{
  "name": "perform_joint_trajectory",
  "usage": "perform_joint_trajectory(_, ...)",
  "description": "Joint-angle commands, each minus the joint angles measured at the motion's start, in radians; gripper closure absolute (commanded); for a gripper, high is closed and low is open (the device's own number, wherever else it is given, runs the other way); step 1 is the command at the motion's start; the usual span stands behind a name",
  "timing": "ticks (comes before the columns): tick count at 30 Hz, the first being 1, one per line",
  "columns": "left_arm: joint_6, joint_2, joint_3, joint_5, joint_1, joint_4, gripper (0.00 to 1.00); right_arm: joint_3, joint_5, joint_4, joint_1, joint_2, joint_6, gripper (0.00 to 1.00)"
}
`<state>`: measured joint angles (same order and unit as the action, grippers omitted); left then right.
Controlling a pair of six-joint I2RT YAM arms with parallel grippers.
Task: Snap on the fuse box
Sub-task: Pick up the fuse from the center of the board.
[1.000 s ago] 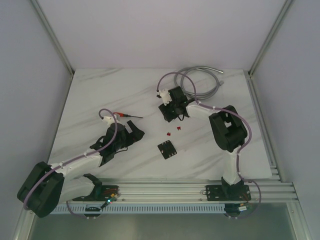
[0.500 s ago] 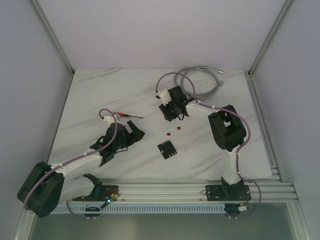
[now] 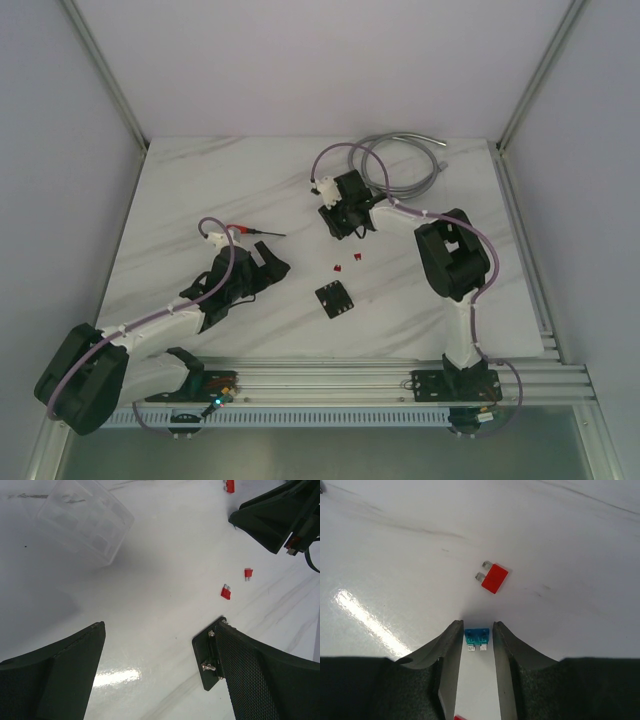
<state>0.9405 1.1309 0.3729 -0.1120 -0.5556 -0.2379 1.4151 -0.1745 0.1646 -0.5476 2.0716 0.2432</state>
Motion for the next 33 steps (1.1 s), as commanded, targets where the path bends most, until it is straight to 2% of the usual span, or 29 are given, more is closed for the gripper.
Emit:
perform_joint_trajectory(1,-0.01,-0.001,-0.004,0.01,0.004,0.005,0.0,0.031,0.025,0.049,0.0,0.049,-0.002,0.65)
perform_joint_trajectory(10,-0.009,-0.003,-0.005,0.015,0.005,0.005,0.0,0.035,0.035,0.101,0.0,0.033,-0.028,0.66)
perform_joint_trajectory(19,-0.008,0.004,-0.001,0.022,0.005,0.001,0.0,0.058,0.144,0.176,-0.005,0.027,-0.132,0.64)
perform_joint_trajectory(33,-0.006,0.006,-0.001,0.028,0.005,0.0,0.0,0.124,0.143,0.245,-0.014,0.071,-0.138,0.62)
